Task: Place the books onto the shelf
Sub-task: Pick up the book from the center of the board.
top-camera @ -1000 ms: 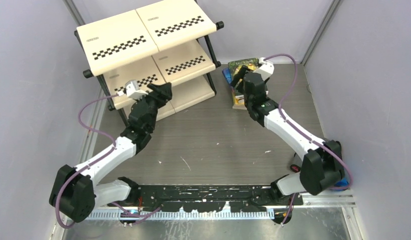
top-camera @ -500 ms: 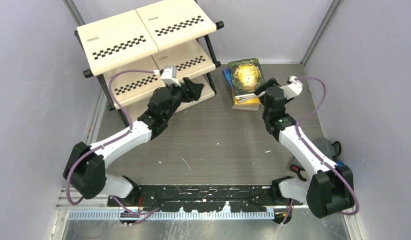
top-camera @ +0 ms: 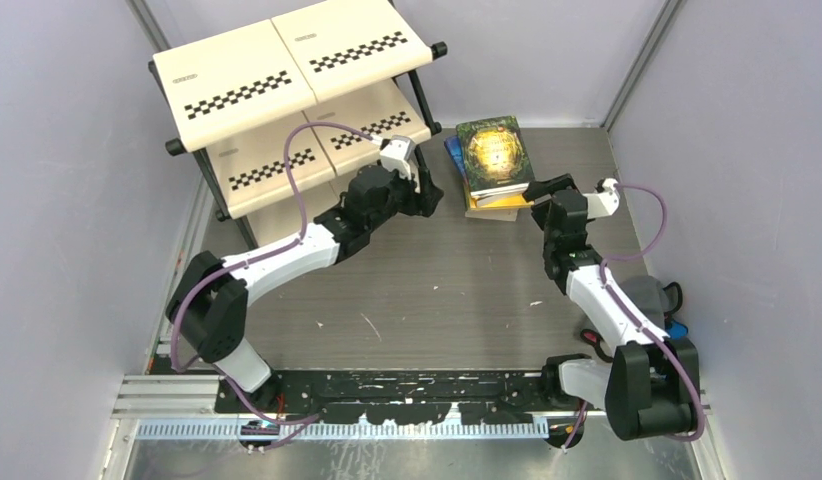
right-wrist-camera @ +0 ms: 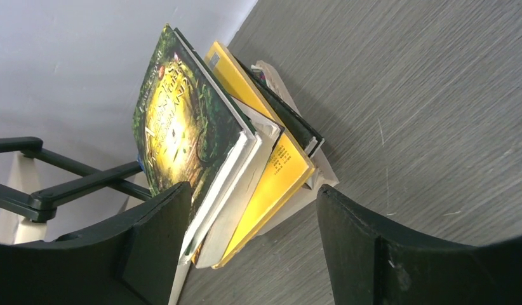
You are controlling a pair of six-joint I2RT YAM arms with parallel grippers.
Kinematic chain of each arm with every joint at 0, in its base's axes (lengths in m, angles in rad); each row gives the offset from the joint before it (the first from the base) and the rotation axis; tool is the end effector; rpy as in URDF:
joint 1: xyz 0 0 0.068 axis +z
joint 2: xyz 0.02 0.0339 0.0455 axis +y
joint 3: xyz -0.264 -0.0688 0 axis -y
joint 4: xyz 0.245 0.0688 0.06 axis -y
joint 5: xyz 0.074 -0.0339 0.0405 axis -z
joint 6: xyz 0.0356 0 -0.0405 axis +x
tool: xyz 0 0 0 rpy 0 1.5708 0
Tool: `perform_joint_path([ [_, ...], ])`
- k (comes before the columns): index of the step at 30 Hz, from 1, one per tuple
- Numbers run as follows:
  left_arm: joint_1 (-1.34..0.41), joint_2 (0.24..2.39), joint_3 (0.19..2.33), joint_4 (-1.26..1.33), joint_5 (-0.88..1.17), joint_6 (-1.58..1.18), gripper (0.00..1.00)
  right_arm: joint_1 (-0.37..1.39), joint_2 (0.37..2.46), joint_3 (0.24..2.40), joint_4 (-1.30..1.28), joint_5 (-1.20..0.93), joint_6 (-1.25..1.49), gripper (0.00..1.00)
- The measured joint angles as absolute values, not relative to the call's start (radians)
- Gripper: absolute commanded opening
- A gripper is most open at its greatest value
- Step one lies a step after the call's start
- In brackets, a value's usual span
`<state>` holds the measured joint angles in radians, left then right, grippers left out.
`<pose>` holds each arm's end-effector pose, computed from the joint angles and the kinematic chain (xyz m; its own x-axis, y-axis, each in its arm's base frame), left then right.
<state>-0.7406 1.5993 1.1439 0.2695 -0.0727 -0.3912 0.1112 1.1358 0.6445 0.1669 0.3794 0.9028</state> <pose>0.2834 -0.2555 0.3033 -0.3626 -0.1838 -0.9136 0.5214 0.7726 -0.3623 0.2545 0.0151 0.2561 -0.0032 0.7334 -0.6798 0.4009 0.6237 0.6710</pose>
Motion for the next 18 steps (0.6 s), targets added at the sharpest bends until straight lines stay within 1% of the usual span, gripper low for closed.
perform_joint_path([
  [7, -0.747, 1.650, 1.188, 0.212, -0.070, -0.368, 0.67, 0.070, 1.206, 0.615, 0.265, 0.291, 0.960, 0.78],
  [18, -0.747, 1.710, 1.206, 0.212, -0.070, -0.358, 0.67, 0.044, 1.282, 0.612, 0.353, 0.230, 0.991, 0.77],
])
